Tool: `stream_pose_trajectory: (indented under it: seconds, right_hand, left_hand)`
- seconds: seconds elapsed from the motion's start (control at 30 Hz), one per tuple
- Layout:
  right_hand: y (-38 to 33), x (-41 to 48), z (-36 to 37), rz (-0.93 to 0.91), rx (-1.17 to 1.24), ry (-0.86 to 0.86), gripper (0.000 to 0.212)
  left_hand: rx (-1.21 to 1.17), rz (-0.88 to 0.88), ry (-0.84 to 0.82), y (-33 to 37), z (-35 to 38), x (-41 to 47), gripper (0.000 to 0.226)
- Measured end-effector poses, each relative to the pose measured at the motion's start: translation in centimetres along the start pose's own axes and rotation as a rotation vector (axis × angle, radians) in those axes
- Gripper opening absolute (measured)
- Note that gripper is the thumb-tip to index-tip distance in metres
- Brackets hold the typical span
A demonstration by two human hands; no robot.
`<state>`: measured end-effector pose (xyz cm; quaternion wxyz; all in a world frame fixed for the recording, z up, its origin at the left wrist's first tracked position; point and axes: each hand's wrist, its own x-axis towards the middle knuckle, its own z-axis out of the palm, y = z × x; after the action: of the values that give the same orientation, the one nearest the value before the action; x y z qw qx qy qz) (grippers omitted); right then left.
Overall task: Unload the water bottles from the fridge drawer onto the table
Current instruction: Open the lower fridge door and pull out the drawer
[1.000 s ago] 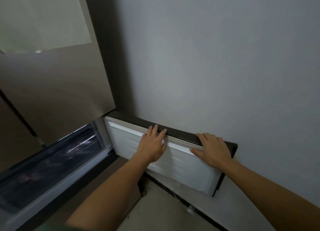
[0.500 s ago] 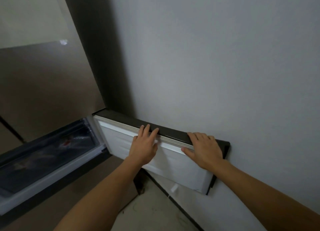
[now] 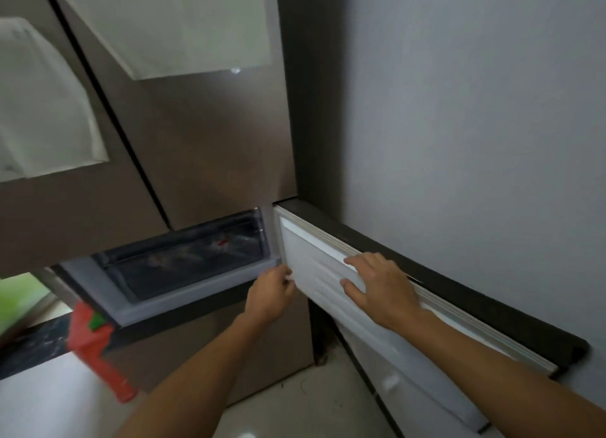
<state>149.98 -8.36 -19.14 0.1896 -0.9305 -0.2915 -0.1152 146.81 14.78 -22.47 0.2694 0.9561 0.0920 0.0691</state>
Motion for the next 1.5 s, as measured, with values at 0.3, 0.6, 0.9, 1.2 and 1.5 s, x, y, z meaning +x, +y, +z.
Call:
stream_pose_trajectory:
  seconds: [0.3,0.6,0.9,1.2,1.5]
  right_hand:
    - [-10.5,12.3,13.3,0.222,0.435,-0.272,0.036]
    - [-14.2,24.1,23.7,0.962,1.269,-0.282,0.032]
    - [-13.6,31.1,29.8,1.159,2.112,0.012,0.05]
    - [-13.8,31.1,30.2,1.04,2.062,0.009,0.043]
    - [-13.6,26.0,27.7,1.184,1.715,-0.124,0.029]
  left_hand:
    - [-0.637,-0.61,0.1,-18.5,-7.5,2.4,0.016]
    - [-1.35,-0.922,0.324,-30.8,-11.6,7.0,0.031]
    - [-2.036,-0.794,0.537,-37.9,-10.1,12.6,0.076]
    - [-1.959,-0.718,0.572,-37.2,-10.2,13.0,0.049]
    - [-1.858,-0.974,0.525,-34.4,-10.6,7.9,0.071]
